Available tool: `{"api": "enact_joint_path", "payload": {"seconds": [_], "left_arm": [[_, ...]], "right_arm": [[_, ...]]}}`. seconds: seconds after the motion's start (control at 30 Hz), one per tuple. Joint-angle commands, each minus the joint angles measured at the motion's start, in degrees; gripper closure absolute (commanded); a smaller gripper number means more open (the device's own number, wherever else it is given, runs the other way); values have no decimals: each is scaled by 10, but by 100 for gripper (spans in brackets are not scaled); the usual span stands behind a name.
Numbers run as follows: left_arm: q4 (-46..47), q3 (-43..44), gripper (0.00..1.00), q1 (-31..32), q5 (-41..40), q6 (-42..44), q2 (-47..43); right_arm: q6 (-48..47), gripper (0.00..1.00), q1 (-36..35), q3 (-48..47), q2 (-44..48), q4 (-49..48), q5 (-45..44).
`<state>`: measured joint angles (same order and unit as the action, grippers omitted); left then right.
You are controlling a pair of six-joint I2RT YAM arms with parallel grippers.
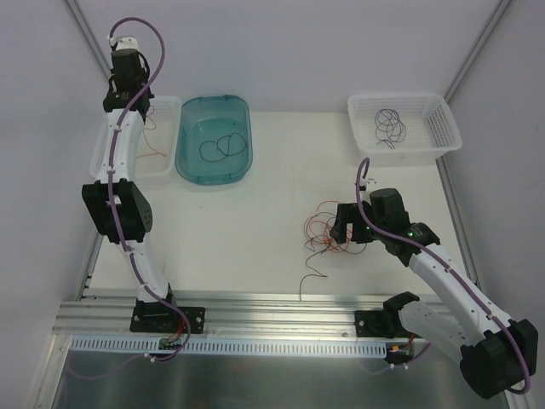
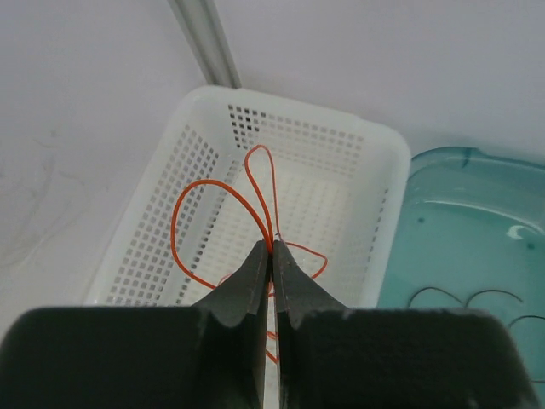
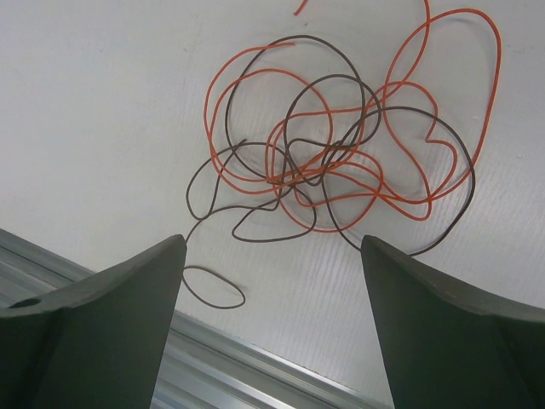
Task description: Untangle the cables
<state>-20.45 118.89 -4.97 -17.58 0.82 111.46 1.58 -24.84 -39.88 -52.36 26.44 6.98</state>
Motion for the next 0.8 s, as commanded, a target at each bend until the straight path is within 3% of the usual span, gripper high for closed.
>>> {"api": "enact_joint_path", "payload": {"seconds": [0.0, 0.07, 0.1, 0.23, 0.33, 0.6, 0.77], "left_arm": [[50, -11, 99, -32, -5, -8, 38], [50, -10, 91, -45, 6, -22, 66], [50, -11, 70, -46, 11, -20, 70], [51, -32, 14, -48, 42, -24, 48], [49, -56, 2, -46, 82, -46, 8], [49, -229, 1, 14, 132, -80, -160], [51, -408, 1, 124, 150, -143, -288]], "right_arm": [[-11, 10, -2, -16, -4, -3, 10], [-11, 8, -2, -18, -5, -2, 6], [-12, 5, -1, -18, -5, 1, 4], [-12, 0, -1, -18, -2, 5, 2], [-6, 0, -1, -17, 8, 5, 0], [11, 1, -1, -17, 45, 30, -31], [25, 0, 1, -13, 61, 50, -55]]}}
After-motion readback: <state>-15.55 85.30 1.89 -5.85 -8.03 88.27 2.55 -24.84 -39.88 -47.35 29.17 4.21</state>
